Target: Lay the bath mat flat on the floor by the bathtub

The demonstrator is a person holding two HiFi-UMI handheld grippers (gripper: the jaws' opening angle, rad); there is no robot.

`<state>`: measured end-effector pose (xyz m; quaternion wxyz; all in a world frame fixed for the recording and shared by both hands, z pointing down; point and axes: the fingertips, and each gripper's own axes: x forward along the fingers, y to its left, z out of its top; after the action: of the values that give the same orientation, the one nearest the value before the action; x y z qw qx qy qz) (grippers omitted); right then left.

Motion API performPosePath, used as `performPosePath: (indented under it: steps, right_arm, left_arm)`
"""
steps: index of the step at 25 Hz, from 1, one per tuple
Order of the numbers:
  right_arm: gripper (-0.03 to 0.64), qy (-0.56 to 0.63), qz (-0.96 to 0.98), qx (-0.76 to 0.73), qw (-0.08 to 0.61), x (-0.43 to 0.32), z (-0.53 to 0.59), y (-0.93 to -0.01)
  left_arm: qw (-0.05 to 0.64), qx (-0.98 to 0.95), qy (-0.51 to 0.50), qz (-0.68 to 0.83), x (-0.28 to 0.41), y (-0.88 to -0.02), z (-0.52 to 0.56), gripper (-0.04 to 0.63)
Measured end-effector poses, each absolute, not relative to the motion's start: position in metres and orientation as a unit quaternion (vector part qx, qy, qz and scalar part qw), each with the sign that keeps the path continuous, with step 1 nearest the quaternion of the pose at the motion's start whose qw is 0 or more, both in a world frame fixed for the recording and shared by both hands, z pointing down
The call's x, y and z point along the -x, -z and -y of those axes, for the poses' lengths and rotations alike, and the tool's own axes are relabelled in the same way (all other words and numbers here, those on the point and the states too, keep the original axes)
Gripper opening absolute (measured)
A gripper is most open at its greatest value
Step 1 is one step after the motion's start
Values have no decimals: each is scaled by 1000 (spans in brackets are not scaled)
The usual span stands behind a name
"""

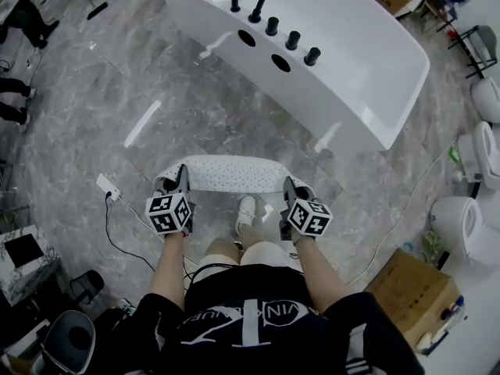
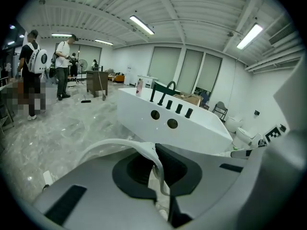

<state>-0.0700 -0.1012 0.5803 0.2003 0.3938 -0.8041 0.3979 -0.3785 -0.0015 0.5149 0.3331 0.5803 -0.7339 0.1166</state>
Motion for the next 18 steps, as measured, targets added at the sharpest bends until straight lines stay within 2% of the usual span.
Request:
performPosePath:
  steps: [9, 18]
  right_arm:
    - [34, -442, 755, -452, 174, 49, 120, -616]
    - [34, -469, 697, -520, 153, 34, 133, -676]
  left_arm:
    - [343, -613, -168, 692, 370, -556, 67, 21]
    - [349, -666, -211, 624, 362, -638, 128, 21]
